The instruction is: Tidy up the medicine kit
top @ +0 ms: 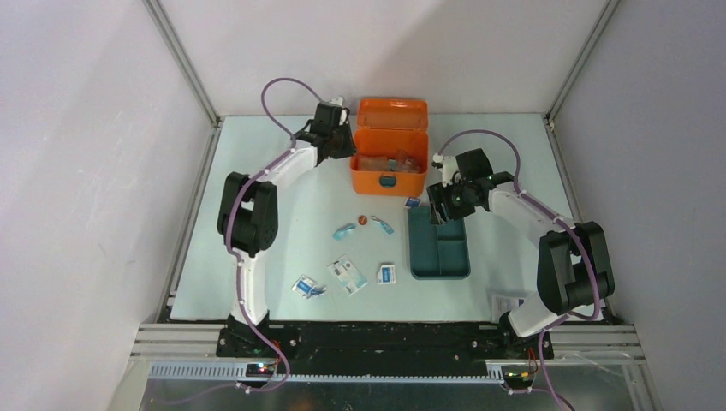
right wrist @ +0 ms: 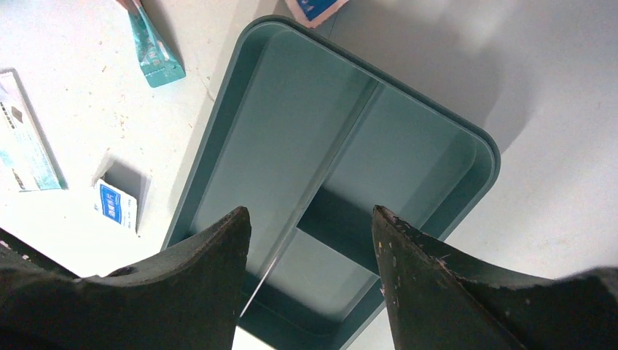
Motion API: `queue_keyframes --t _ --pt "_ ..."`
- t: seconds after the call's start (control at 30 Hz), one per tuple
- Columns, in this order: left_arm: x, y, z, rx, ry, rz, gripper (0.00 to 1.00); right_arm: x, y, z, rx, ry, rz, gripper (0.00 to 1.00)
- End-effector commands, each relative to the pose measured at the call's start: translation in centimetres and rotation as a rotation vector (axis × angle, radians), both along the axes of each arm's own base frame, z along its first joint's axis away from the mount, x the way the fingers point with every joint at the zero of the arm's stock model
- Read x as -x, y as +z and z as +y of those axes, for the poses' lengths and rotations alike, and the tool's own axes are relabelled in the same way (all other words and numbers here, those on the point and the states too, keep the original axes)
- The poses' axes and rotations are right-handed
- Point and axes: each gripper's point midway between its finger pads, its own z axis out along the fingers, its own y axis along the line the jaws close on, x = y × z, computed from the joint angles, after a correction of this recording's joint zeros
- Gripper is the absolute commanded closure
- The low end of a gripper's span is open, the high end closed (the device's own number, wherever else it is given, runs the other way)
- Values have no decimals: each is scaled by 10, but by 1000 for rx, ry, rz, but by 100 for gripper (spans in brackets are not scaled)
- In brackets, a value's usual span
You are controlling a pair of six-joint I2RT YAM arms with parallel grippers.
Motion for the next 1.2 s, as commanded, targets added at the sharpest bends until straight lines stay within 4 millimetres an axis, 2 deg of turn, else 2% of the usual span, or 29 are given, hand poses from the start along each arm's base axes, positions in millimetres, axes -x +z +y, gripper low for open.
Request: queue_keyframes --t 0.0,0.3,0.43,0.6,0.7,0.8,0.9,1.07,1.17 --pt "0 21 -26 23 -75 -72 100 -4 5 -1 -6 3 -30 34" --pt "51 19 -1 -19 -115 -46 100 -9 2 -4 1 -27 -29 32" --pt "59 23 8 7 -76 -57 100 -8 -1 -5 6 -39 -16 32" --pt "43 38 17 30 -15 -109 100 -5 1 -3 12 -17 -22 36" --pt "33 60 24 56 4 -152 100 -1 6 -3 25 3 -40 37" --pt "24 87 43 45 46 -230 100 3 3 0 35 23 -47 38" --pt "15 99 60 43 93 -276 100 8 -5 6 43 53 -34 38" --pt "9 88 85 14 116 -271 100 13 -19 16 69 89 -7 38" --pt "7 80 85 -7 83 -277 100 13 -28 18 87 86 7 39"
